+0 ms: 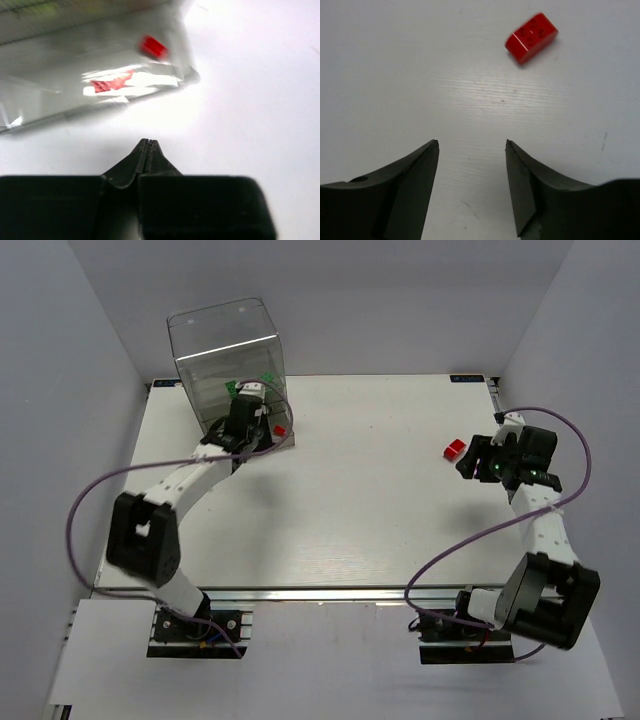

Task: Sort the legos into containers by color

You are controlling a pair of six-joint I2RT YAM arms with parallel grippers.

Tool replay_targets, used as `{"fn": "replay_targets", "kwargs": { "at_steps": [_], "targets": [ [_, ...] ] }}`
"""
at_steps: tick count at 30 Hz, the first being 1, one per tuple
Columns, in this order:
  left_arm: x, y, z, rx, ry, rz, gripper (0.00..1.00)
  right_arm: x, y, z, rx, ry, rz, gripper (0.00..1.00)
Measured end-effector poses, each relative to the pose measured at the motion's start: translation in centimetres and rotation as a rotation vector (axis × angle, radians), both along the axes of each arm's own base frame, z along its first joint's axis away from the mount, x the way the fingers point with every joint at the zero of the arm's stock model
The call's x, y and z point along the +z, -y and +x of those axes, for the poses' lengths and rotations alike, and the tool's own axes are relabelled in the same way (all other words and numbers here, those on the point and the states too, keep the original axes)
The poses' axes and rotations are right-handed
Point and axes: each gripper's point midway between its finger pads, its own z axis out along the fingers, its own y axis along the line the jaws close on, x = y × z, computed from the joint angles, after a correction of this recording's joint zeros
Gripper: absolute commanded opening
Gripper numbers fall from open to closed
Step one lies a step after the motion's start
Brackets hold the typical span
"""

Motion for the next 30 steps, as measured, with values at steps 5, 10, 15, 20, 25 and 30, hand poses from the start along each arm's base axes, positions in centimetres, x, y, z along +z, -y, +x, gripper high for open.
{"fn": "replay_targets", "kwargs": {
  "at_steps": [5,10,15,20,25,30],
  "targets": [
    [5.4,2.3,-6.5,-0.225,0.119,-0.168,0.53,-4.1,2.8,2.2,-0.135,-0.212,-0.017,0.89],
    [9.2,3.4,-9.1,-0.346,0.208,-0.200,0.60,-5.5,3.1,5.4,-0.199,-0.321,0.037,0.89],
    [10.8,2.3,-10.8,-0.352,0.265,-0.182,0.62,-5.4,2.4,9.7,-0.287,-0.352,0.051,0.89],
    [12.1,1.7,-11.2,-0.347,0.308,-0.171,0.62,-6.3,2.4,13.8,-0.429,-0.373,0.019,0.89],
    [12.2,1.5,-11.1,-0.342,0.314,-0.162,0.62,-8.5,2.5,15.1,-0.534,-0.423,-0.048,0.89],
    [12.2,1.5,-11.1,-0.342,0.314,-0.161,0.62,-10.9,2.5,14.4,-0.584,-0.487,-0.102,0.89]
  ]
}}
